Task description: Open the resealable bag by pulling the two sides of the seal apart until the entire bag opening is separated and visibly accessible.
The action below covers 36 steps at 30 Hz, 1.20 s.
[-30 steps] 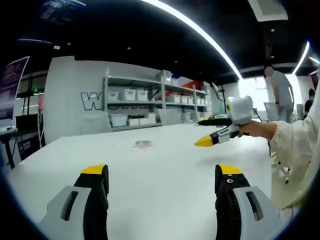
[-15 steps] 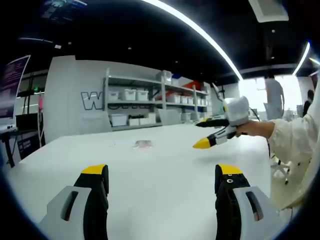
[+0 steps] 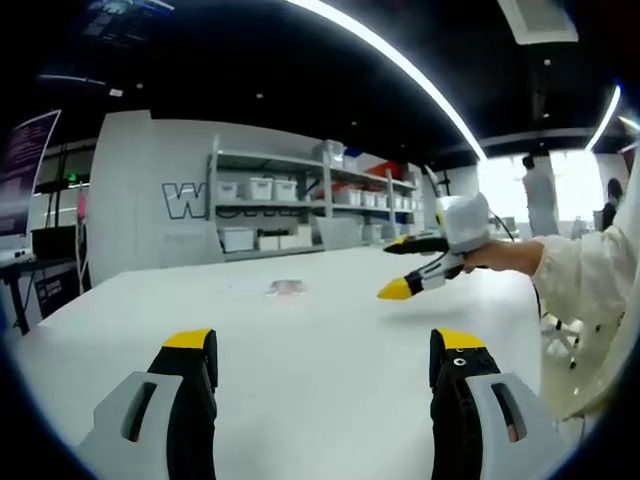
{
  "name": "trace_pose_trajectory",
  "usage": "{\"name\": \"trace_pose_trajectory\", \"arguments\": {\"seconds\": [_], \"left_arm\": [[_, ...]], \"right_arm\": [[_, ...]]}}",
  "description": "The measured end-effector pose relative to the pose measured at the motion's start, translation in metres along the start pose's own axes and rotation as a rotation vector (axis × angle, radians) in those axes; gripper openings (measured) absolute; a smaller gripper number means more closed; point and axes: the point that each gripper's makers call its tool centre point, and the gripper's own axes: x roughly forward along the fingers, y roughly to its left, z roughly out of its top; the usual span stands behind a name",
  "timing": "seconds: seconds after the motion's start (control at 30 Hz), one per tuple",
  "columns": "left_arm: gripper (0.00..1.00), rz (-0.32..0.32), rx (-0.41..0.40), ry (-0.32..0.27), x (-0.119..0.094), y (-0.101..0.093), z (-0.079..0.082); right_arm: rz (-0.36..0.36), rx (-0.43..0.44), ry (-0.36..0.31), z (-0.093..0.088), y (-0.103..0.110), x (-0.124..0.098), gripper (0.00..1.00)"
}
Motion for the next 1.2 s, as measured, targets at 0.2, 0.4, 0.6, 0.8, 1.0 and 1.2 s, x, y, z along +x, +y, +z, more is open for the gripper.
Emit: {"name": "trace_pose_trajectory", "arguments": {"seconds": [0.2, 0.4, 0.6, 0.8, 1.0, 1.2], "left_arm": [[0.86, -0.002, -0.002, -0.001, 0.0, -0.001, -0.001], [0.86, -0.003, -0.004, -0.007, -0.001, -0.002, 0.001], [0.86, -0.005, -0.005, -0.007, -0.001, -0.003, 0.0], [0.86, -0.003, -0.005, -0.009, -0.002, -0.002, 0.001], [0.86, -0.002, -0.003, -0.009, -0.003, -0.001, 0.002], [0.86, 0.0, -0.003, -0.011, -0.003, 0.001, 0.003]], "right_arm": [[0.007, -0.011, 0.006, 0.004, -0.002, 0.006, 0.74], [0.021, -0.037, 0.024, 0.003, 0.001, 0.011, 0.73], [0.026, -0.061, 0.023, 0.009, 0.0, 0.017, 0.72], [0.034, -0.08, 0.02, 0.013, 0.001, 0.023, 0.71], [0.038, -0.086, 0.036, 0.01, 0.002, 0.029, 0.7], [0.031, -0.098, 0.038, 0.008, -0.001, 0.03, 0.69]]}}
